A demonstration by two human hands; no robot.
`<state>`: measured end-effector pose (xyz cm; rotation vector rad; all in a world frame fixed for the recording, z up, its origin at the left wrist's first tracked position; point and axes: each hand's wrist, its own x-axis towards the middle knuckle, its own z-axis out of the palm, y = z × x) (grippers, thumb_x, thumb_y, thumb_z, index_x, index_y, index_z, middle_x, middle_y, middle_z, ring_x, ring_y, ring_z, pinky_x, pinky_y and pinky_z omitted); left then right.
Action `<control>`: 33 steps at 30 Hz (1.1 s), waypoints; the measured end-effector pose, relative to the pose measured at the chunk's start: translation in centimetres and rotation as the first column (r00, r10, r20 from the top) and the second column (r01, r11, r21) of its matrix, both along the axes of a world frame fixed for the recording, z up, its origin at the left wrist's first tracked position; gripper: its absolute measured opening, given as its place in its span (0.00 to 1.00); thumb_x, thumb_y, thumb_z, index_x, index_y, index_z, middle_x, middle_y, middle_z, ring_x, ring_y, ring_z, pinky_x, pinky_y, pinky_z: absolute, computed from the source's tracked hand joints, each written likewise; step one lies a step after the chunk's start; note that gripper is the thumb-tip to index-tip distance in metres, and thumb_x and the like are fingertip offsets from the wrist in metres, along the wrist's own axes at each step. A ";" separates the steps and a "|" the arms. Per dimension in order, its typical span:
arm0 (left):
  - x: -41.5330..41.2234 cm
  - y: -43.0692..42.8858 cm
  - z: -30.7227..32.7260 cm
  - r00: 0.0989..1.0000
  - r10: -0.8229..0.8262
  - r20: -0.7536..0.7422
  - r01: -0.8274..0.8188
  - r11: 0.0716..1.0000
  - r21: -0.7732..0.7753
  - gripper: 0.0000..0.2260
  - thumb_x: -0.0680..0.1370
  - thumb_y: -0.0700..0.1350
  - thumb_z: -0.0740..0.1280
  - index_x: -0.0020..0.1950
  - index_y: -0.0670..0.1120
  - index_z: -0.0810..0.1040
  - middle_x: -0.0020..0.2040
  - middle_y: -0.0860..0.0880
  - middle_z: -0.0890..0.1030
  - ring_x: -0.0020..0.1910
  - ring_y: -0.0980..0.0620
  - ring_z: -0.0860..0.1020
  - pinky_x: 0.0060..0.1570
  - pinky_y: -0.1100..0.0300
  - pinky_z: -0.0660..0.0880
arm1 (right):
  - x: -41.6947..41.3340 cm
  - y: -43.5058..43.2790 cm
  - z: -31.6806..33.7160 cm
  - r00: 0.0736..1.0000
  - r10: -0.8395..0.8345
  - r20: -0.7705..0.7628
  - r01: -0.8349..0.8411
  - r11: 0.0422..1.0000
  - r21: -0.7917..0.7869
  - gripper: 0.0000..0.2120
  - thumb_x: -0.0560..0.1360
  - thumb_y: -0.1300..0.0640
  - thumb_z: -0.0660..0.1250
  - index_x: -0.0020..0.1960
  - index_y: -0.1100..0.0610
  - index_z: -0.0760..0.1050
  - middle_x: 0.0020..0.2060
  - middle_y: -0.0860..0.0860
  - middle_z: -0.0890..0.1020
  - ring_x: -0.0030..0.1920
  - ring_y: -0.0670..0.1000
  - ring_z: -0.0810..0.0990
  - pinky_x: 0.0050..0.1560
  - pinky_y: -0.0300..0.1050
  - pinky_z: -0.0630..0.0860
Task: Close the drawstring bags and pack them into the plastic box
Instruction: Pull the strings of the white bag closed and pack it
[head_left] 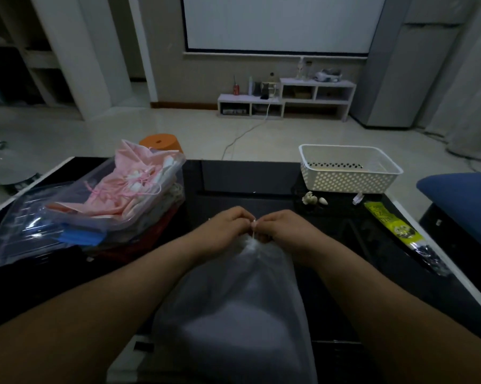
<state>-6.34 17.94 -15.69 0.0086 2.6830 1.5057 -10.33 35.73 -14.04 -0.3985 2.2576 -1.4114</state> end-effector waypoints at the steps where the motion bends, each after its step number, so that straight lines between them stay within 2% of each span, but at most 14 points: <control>1: 0.3 -0.3 -0.2 1.000 0.018 -0.008 -0.018 0.999 0.034 0.10 0.79 0.53 0.66 0.57 0.54 0.81 0.52 0.54 0.84 0.53 0.56 0.81 0.57 0.56 0.76 | 0.2 -0.2 0.1 1.000 -0.006 -0.006 0.006 1.000 0.006 0.11 0.80 0.57 0.70 0.48 0.64 0.86 0.35 0.53 0.81 0.38 0.48 0.77 0.44 0.44 0.73; 3: 0.6 -0.6 -0.7 1.000 0.017 -0.020 -0.017 1.000 0.026 0.12 0.80 0.52 0.66 0.63 0.53 0.78 0.52 0.54 0.83 0.51 0.58 0.80 0.54 0.58 0.75 | 0.4 -0.5 -0.1 1.000 -0.019 -0.019 0.020 1.000 0.010 0.12 0.81 0.56 0.69 0.48 0.65 0.86 0.36 0.54 0.81 0.39 0.49 0.76 0.43 0.44 0.72; 6: 0.9 -0.8 -1.2 0.994 -0.049 -0.095 0.034 0.987 -0.159 0.08 0.84 0.49 0.64 0.63 0.54 0.76 0.52 0.56 0.82 0.48 0.62 0.78 0.50 0.60 0.72 | 0.4 -0.9 -0.7 0.999 -0.027 -0.030 0.028 0.999 0.034 0.13 0.81 0.54 0.69 0.46 0.62 0.86 0.35 0.52 0.81 0.39 0.50 0.76 0.44 0.46 0.72; 10: 1.1 -0.9 -0.7 0.983 -0.083 -0.165 0.001 0.894 -0.448 0.03 0.84 0.54 0.61 0.54 0.56 0.72 0.48 0.55 0.81 0.47 0.51 0.80 0.48 0.51 0.76 | -0.2 -1.2 -1.4 0.996 -0.052 -0.077 0.061 0.991 0.117 0.15 0.81 0.51 0.69 0.40 0.57 0.85 0.35 0.55 0.84 0.38 0.51 0.77 0.43 0.48 0.73; 12: 1.0 -0.9 -0.7 0.982 -0.029 -0.187 -0.070 0.863 -0.500 0.06 0.84 0.55 0.61 0.51 0.54 0.71 0.46 0.52 0.81 0.45 0.47 0.79 0.46 0.48 0.76 | -0.4 -1.6 -1.4 0.990 -0.063 -0.130 0.081 0.986 0.143 0.13 0.81 0.53 0.69 0.41 0.56 0.86 0.38 0.55 0.86 0.38 0.52 0.80 0.42 0.48 0.74; 14: 0.7 -0.8 -0.6 0.985 0.048 -0.167 -0.119 0.889 -0.442 0.09 0.83 0.54 0.65 0.45 0.52 0.73 0.43 0.51 0.81 0.44 0.47 0.79 0.44 0.52 0.76 | -0.7 -2.1 -1.3 0.977 -0.077 -0.198 0.103 0.987 0.124 0.11 0.80 0.55 0.71 0.41 0.56 0.85 0.37 0.52 0.86 0.40 0.50 0.83 0.44 0.45 0.76; 17: 0.2 -1.0 0.1 0.991 0.130 0.040 -0.130 0.992 -0.006 0.13 0.79 0.48 0.71 0.35 0.48 0.80 0.33 0.50 0.78 0.33 0.51 0.75 0.35 0.57 0.68 | -1.0 -2.6 -1.4 0.955 -0.067 -0.289 0.099 0.990 0.096 0.08 0.77 0.57 0.74 0.39 0.53 0.83 0.36 0.49 0.86 0.38 0.44 0.82 0.43 0.42 0.76; 19: 0.2 -1.4 0.6 0.980 0.096 0.176 -0.128 0.976 0.178 0.14 0.79 0.47 0.72 0.33 0.47 0.83 0.30 0.49 0.77 0.29 0.52 0.71 0.31 0.58 0.65 | -1.3 -2.6 -1.6 0.949 -0.052 -0.312 0.084 0.992 0.090 0.06 0.76 0.58 0.75 0.41 0.52 0.83 0.37 0.49 0.87 0.40 0.46 0.84 0.45 0.45 0.79; 21: 0.1 -1.9 0.5 0.981 0.066 0.181 -0.090 0.987 0.132 0.11 0.78 0.47 0.73 0.36 0.47 0.86 0.31 0.50 0.80 0.31 0.53 0.73 0.33 0.59 0.68 | -1.4 -2.4 -1.7 0.954 -0.045 -0.297 0.067 0.996 0.063 0.05 0.76 0.60 0.75 0.42 0.53 0.83 0.38 0.50 0.87 0.41 0.47 0.85 0.48 0.47 0.80; 24: -0.3 -2.0 -0.1 0.992 0.053 0.116 -0.067 0.991 0.120 0.05 0.76 0.46 0.76 0.42 0.46 0.88 0.39 0.47 0.86 0.38 0.56 0.81 0.44 0.56 0.78 | -1.4 -1.8 -1.4 0.974 -0.029 -0.226 0.031 1.000 0.002 0.03 0.76 0.62 0.75 0.45 0.55 0.83 0.38 0.52 0.87 0.38 0.46 0.84 0.46 0.45 0.80; 26: -0.5 -1.7 -0.8 0.999 0.028 0.042 -0.033 0.994 0.107 0.06 0.77 0.45 0.77 0.45 0.42 0.86 0.43 0.44 0.87 0.41 0.55 0.81 0.49 0.54 0.79 | -1.4 -1.4 -1.4 0.980 -0.031 -0.195 0.024 0.999 -0.037 0.03 0.77 0.62 0.75 0.46 0.56 0.83 0.38 0.53 0.87 0.38 0.47 0.84 0.46 0.46 0.80; 28: -0.6 -1.5 -1.1 0.999 0.013 -0.044 -0.008 0.994 0.105 0.08 0.76 0.44 0.77 0.46 0.39 0.83 0.42 0.44 0.85 0.40 0.54 0.79 0.46 0.54 0.77 | -1.5 -1.0 -1.3 0.983 -0.030 -0.183 0.021 0.998 -0.052 0.02 0.77 0.63 0.74 0.46 0.57 0.83 0.38 0.53 0.87 0.39 0.47 0.84 0.46 0.46 0.80; 30: -0.7 -1.5 -1.2 0.996 0.005 -0.092 0.003 0.997 0.082 0.08 0.76 0.44 0.77 0.47 0.41 0.82 0.42 0.47 0.84 0.40 0.54 0.80 0.46 0.55 0.78 | -1.3 -0.8 -1.2 0.984 -0.011 -0.176 0.002 0.999 -0.051 0.02 0.78 0.63 0.74 0.47 0.58 0.83 0.38 0.53 0.87 0.38 0.46 0.84 0.46 0.44 0.79; 33: -0.9 -1.8 -1.8 0.995 -0.050 -0.082 0.054 0.997 0.054 0.06 0.77 0.48 0.77 0.51 0.47 0.85 0.47 0.48 0.87 0.46 0.54 0.84 0.54 0.50 0.81 | -1.0 -0.5 -0.9 0.980 0.017 -0.198 -0.024 0.999 -0.034 0.01 0.78 0.62 0.73 0.48 0.57 0.83 0.40 0.53 0.88 0.42 0.49 0.86 0.49 0.47 0.83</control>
